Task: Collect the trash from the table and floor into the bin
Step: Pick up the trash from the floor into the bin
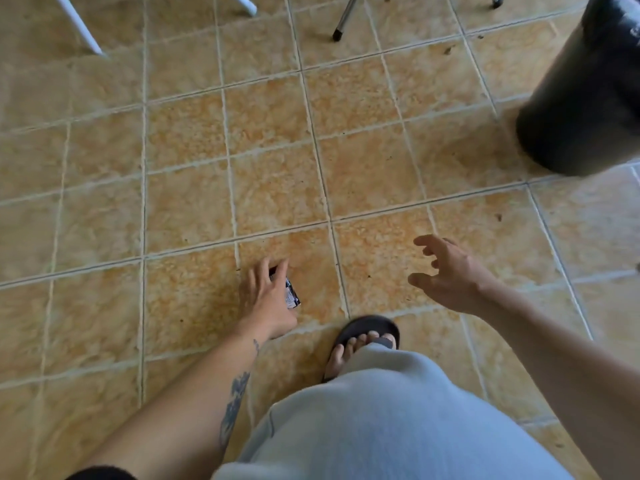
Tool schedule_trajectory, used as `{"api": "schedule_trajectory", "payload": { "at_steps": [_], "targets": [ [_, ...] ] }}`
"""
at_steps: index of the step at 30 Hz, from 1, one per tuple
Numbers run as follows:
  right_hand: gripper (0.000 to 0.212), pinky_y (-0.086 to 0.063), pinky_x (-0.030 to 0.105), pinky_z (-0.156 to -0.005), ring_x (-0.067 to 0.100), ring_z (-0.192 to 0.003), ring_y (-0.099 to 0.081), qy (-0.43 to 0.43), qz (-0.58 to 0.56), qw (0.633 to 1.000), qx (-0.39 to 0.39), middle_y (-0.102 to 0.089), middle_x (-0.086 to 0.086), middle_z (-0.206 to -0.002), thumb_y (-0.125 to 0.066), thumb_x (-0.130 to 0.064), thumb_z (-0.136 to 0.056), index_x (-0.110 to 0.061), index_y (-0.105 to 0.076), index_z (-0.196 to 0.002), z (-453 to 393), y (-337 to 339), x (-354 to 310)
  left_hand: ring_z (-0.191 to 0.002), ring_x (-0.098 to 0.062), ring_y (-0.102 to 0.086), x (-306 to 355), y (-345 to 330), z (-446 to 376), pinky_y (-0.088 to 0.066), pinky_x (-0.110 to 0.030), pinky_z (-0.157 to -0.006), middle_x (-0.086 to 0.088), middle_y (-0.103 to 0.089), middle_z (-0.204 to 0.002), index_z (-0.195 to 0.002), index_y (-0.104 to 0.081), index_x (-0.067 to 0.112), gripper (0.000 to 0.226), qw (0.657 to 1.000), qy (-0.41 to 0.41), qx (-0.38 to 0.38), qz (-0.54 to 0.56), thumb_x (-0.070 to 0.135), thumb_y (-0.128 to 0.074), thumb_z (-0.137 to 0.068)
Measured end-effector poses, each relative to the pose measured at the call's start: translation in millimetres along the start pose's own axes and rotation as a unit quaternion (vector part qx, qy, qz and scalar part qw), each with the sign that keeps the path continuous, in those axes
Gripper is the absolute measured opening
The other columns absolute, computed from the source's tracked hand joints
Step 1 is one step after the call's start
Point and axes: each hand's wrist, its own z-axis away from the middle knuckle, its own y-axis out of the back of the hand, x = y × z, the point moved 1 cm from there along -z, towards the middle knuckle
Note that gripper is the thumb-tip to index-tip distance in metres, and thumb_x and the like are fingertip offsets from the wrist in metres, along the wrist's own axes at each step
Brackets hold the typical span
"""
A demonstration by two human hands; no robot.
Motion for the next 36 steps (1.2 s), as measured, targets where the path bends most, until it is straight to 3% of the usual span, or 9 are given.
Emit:
{"api": "schedule_trajectory", "payload": {
  "at_steps": [2,7,12,19,24,27,30,34,36],
  "targets": [
    [0.068,-0.047,0.036,-0.092,0.025,-0.122,-0.053,-0.009,-0.003,1.000,0.004,-0.051,0.009,-0.138,-0.074,-0.030,-0.086,-0.020,-0.042,-0.145,7.8,5.0,5.7,-0.133,-0.032,-0.016,4.0,0.7,-0.2,-0.028,-0.047,-0.110,-0.002,-0.007,-0.152,-0.150,-0.013,0.032,0.101,1.000,0.003,0.011,-0.006,0.033,-0.073,-0.069],
    [0.068,-0.047,0.036,-0.091,0.026,-0.122,-0.054,-0.035,-0.007,0.999,0.035,-0.052,0.008,-0.139,-0.072,-0.029,-0.086,-0.022,-0.042,-0.146,28.7,30.1,29.0,-0.121,-0.030,-0.028,37.7,21.0,-2.3,-0.038,-0.045,-0.100,-0.005,-0.023,-0.134,-0.149,-0.023,0.030,0.093,0.999,-0.015,0.042,0.029,0.047,-0.067,-0.069],
    [0.066,-0.050,0.041,-0.093,0.027,-0.113,-0.057,-0.098,-0.058,0.990,0.082,-0.052,0.007,-0.133,-0.070,-0.029,-0.085,-0.022,-0.042,-0.145,55.1,50.7,70.4,-0.119,-0.029,-0.041,145.9,57.9,-14.0,-0.043,-0.043,-0.101,-0.002,-0.030,-0.126,-0.134,-0.048,0.027,0.072,0.970,-0.205,0.078,0.101,0.044,-0.062,-0.065],
    [0.064,-0.039,0.030,-0.096,0.026,-0.124,-0.049,-0.261,-0.163,0.936,0.172,-0.049,0.009,-0.139,-0.068,-0.030,-0.085,-0.018,-0.043,-0.143,127.0,55.1,159.1,-0.119,-0.025,-0.047,297.3,52.9,-6.4,-0.046,-0.046,-0.099,0.007,-0.036,-0.129,-0.132,-0.051,0.034,0.066,0.896,-0.444,0.007,0.018,0.044,-0.062,-0.068],
    [0.068,-0.034,0.042,-0.107,0.031,-0.133,-0.034,-0.448,-0.227,0.819,0.277,-0.040,0.009,-0.141,-0.058,-0.031,-0.085,-0.021,-0.034,-0.148,198.9,16.8,211.4,-0.114,-0.027,-0.045,367.0,8.8,16.0,-0.048,-0.049,-0.094,0.003,-0.038,-0.130,-0.132,-0.055,0.029,0.066,0.826,-0.559,-0.016,-0.077,0.047,-0.061,-0.069],
    [0.075,-0.031,0.047,-0.108,0.034,-0.134,-0.030,-0.585,-0.200,0.710,0.336,-0.033,0.009,-0.144,-0.054,-0.028,-0.079,-0.020,-0.030,-0.149,237.7,-16.3,220.5,-0.110,-0.030,-0.047,394.9,-22.1,33.2,-0.048,-0.048,-0.092,-0.002,-0.043,-0.129,-0.129,-0.059,0.027,0.066,0.783,-0.605,-0.039,-0.137,0.049,-0.059,-0.067],
    [0.074,-0.032,0.050,-0.104,0.038,-0.131,-0.029,-0.692,-0.218,0.597,0.342,-0.027,0.012,-0.145,-0.057,-0.034,-0.077,-0.021,-0.029,-0.145,260.8,-53.2,222.8,-0.115,-0.035,-0.049,415.4,-46.0,52.8,-0.046,-0.047,-0.093,-0.007,-0.045,-0.133,-0.130,-0.059,0.025,0.069,0.736,-0.643,-0.069,-0.201,0.048,-0.057,-0.066],
    [0.081,-0.040,0.051,-0.094,0.040,-0.126,-0.031,-0.756,-0.304,0.478,0.329,-0.024,0.012,-0.138,-0.062,-0.038,-0.074,-0.024,-0.025,-0.144,274.8,-92.7,225.8,-0.120,-0.035,-0.048,429.9,-68.0,78.1,-0.043,-0.045,-0.096,-0.009,-0.044,-0.138,-0.135,-0.056,0.027,0.072,0.686,-0.669,-0.099,-0.268,0.049,-0.055,-0.067],
    [0.085,-0.042,0.046,-0.090,0.043,-0.124,-0.038,-0.739,-0.346,0.470,0.337,-0.023,0.013,-0.139,-0.063,-0.033,-0.077,-0.024,-0.020,-0.149,273.7,-103.5,224.9,-0.124,-0.034,-0.046,425.8,-70.2,83.6,-0.042,-0.045,-0.096,-0.009,-0.043,-0.140,-0.136,-0.054,0.027,0.071,0.677,-0.675,-0.104,-0.275,0.050,-0.055,-0.068]
  ]
}}
